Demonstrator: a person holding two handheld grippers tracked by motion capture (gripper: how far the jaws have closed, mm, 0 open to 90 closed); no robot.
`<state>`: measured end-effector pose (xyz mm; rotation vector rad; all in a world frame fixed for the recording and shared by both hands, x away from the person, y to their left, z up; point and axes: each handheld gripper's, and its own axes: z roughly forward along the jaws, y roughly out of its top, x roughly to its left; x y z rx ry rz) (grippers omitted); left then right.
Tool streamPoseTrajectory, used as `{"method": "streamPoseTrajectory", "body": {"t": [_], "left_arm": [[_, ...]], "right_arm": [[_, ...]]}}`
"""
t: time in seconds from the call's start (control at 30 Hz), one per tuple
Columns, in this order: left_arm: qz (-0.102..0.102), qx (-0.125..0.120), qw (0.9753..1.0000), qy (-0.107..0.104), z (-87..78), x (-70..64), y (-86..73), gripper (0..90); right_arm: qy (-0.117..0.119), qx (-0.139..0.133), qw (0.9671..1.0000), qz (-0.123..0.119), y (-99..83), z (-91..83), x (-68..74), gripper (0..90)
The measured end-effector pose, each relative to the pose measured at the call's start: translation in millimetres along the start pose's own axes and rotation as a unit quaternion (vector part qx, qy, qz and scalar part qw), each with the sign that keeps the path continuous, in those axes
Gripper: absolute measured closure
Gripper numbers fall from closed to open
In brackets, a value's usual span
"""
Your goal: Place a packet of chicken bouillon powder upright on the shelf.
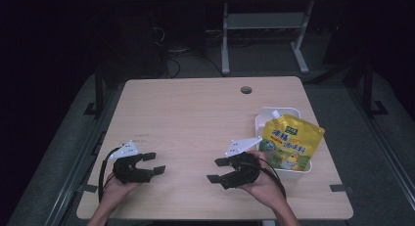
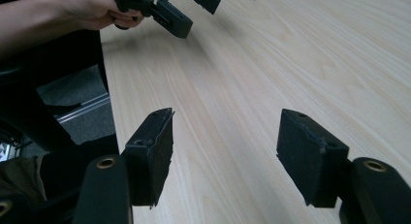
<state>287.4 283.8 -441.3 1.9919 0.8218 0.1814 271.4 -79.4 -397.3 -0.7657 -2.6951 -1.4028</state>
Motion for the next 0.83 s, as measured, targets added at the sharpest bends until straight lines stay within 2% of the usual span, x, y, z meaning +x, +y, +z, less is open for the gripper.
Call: {"method": "streamPoseTrajectory", "body": {"t": [0.37,0.67,0.83], "left_arm": [[0.0,0.001,1.0,0.001,0.0,-1.1,-0.4,24.4],[0.012,0.011,0.9999,0.001,2.6,-5.6,-0.6,23.2],[0.013,0.009,0.9999,0.002,1.1,-5.1,-0.8,23.1]], "right_arm": [[-0.013,0.01,0.9998,0.008,-3.9,18.5,-2.7,35.8],[-0.03,0.014,0.9993,0.017,-17.6,29.3,1.4,35.9],[-0.03,0.018,0.999,0.027,-23.3,33.1,2.7,35.4]]}}
